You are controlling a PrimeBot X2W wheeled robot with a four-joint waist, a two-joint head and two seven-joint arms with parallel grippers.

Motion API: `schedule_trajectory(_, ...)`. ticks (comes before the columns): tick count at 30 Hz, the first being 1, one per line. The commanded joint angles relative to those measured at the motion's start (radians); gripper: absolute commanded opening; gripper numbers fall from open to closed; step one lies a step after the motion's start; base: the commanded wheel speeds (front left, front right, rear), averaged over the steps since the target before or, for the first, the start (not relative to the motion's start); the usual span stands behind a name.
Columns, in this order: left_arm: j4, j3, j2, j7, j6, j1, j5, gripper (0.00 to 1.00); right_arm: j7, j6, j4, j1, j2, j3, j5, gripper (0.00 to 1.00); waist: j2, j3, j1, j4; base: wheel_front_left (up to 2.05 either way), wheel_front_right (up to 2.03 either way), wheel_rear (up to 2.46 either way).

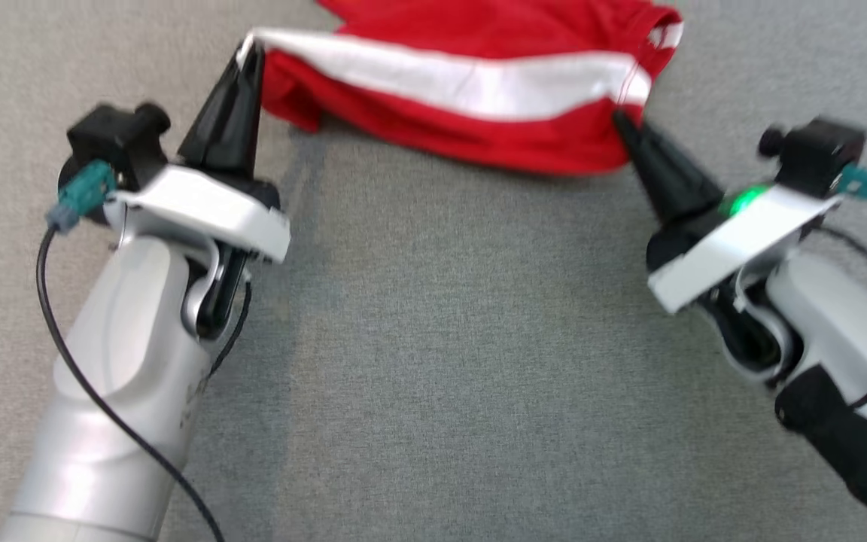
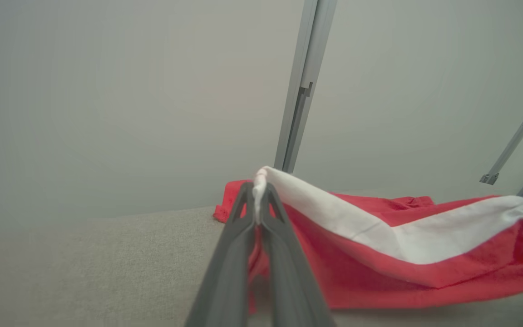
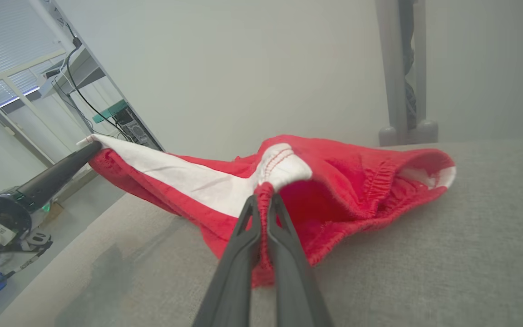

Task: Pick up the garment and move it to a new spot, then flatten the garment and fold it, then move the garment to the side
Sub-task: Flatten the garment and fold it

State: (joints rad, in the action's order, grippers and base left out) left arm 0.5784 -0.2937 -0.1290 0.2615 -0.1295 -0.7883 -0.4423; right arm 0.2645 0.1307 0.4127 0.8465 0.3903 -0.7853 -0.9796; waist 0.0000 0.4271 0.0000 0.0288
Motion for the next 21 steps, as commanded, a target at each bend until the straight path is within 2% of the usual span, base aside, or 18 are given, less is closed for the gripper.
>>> schedule_trajectory(1, -0.003, 0.000, -0.016, 0.002, -0.002, 0.025, -0.007, 0.00, 0.001, 0.000, 0.009, -0.027, 0.013, -0.027, -0.030, 0.00, 0.0000, -0.041, 0.0000, -0.005, 0.00, 0.00, 0.00)
schedule_trajectory(8, -0.002, 0.004, -0.040, 0.002, -0.002, 0.117, -0.004, 0.00, 0.000, 0.000, -0.002, -0.081, 0.047, -0.131, -0.107, 0.00, 0.0000, -0.109, 0.0000, -0.009, 0.00, 0.00, 0.00)
schedule_trajectory(15, 0.009, -0.065, -0.092, 0.002, -0.002, 0.201, -0.044, 0.00, 0.000, 0.000, -0.069, -0.127, 0.088, -0.245, -0.065, 0.00, 0.0000, -0.159, 0.0000, -0.011, 0.00, 0.00, 0.00)
schedule_trajectory(21, -0.009, -0.066, -0.119, 0.002, -0.002, 0.262, -0.071, 0.00, 0.001, 0.000, -0.083, -0.174, 0.114, -0.301, -0.047, 0.00, 0.0000, -0.191, 0.0000, -0.008, 0.00, 0.00, 0.00)
